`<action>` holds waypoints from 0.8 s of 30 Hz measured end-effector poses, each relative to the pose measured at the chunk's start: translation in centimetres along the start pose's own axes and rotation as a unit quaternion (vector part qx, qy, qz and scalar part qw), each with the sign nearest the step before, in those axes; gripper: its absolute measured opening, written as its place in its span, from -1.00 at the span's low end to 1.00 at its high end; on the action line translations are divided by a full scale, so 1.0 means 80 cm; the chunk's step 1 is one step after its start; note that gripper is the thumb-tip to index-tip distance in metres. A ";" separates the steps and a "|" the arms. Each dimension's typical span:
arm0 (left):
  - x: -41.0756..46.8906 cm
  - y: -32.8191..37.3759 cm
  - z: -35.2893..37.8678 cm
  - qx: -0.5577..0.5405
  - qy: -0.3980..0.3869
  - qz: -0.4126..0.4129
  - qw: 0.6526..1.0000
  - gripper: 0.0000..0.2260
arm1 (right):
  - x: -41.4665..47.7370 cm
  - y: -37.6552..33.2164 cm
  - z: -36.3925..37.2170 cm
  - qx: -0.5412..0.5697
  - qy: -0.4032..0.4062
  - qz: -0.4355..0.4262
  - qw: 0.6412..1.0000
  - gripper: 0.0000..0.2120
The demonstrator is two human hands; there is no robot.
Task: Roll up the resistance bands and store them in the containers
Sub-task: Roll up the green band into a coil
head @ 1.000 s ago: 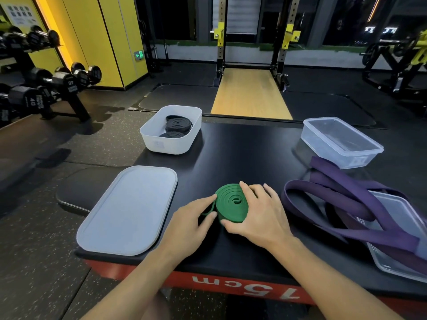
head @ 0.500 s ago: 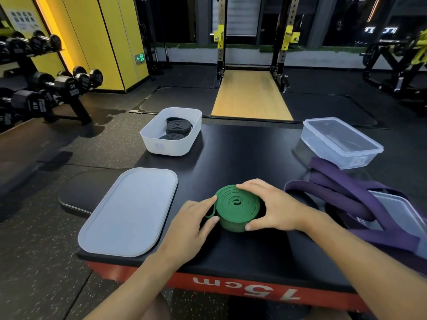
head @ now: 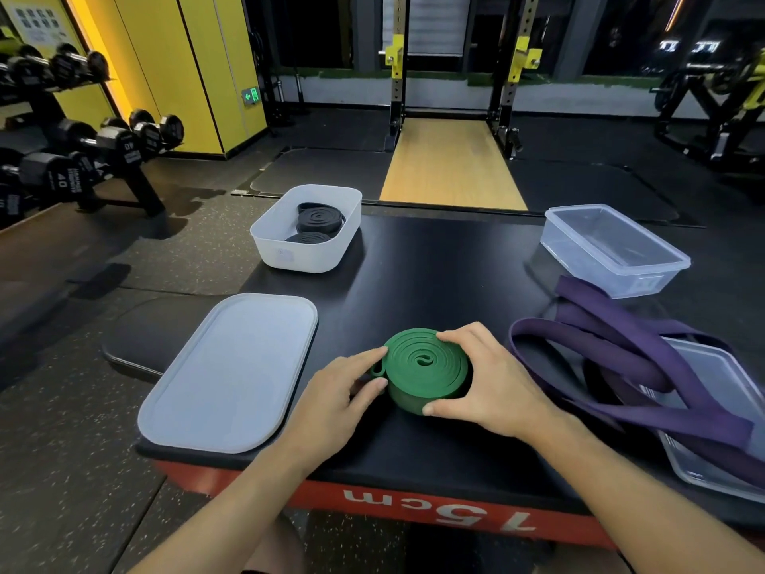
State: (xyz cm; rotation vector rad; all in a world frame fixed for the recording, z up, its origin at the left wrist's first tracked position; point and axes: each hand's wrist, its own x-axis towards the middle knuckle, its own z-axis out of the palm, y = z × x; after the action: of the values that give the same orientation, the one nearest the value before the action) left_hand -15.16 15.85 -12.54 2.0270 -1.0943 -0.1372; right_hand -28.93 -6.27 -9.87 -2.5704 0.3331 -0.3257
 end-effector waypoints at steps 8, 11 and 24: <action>-0.004 -0.002 0.003 0.047 -0.062 0.030 0.997 -0.33 | -0.023 -0.019 0.027 -0.081 0.110 0.042 0.990 -0.02; -0.004 0.003 0.003 0.099 -0.076 0.036 0.991 -0.29 | -0.018 -0.017 0.015 -0.052 0.042 0.032 0.997 -0.03; -0.012 0.015 0.014 0.077 -0.059 0.012 0.995 -0.24 | 0.022 0.014 -0.012 0.042 -0.111 -0.034 0.992 0.02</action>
State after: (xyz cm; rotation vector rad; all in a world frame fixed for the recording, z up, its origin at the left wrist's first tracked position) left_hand -17.07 15.54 -12.73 2.1636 -1.2365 -0.1673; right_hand -27.72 -8.20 -9.38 -2.5087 0.1476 -0.0741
